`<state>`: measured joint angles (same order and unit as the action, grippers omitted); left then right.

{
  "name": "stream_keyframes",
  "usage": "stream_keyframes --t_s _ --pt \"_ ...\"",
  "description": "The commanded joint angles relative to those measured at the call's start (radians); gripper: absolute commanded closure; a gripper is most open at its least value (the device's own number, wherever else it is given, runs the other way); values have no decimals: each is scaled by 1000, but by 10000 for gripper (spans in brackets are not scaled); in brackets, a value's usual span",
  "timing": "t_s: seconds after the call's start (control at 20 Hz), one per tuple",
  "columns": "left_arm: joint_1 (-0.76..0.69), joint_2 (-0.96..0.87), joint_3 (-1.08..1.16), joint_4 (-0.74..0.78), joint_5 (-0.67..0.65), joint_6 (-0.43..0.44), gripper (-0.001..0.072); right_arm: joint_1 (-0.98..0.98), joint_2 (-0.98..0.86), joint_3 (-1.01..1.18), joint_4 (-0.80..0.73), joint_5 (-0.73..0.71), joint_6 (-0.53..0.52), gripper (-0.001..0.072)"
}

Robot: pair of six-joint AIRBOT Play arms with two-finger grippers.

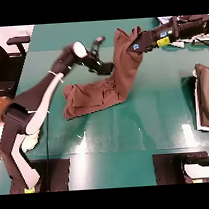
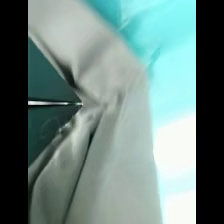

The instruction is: Fold the shirts.

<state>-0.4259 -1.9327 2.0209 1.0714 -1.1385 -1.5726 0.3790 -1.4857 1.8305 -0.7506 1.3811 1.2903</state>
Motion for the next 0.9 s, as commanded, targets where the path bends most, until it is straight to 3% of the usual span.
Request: stream_keyframes --t_s 0.0,0.15,0.25,0.3,0.35,0.4,0.5,0.6,0.85 --pt "123 97 71 127 -74 1 679 91 -6 2 1 -83 0 694" --pt "253 249 60 244 -88 2 679 228 -56 2 17 -200 -1 693" --pt "327 344 60 284 -102 2 678 341 -131 2 146 -301 -83 681" --pt "357 386 59 295 -103 2 678 404 -179 2 227 -347 -147 533" --pt "383 420 59 299 -105 2 678 463 -225 2 286 -393 -202 316" --pt "406 449 59 301 -110 2 678 507 -265 3 299 -426 -218 191" --pt "436 494 58 303 -126 10 678 546 -327 30 295 -394 -219 173" --pt "448 526 35 311 -137 25 678 518 -345 69 247 -306 -195 209" --pt "448 533 13 308 -184 36 678 290 -233 -91 -12 -221 -67 210"
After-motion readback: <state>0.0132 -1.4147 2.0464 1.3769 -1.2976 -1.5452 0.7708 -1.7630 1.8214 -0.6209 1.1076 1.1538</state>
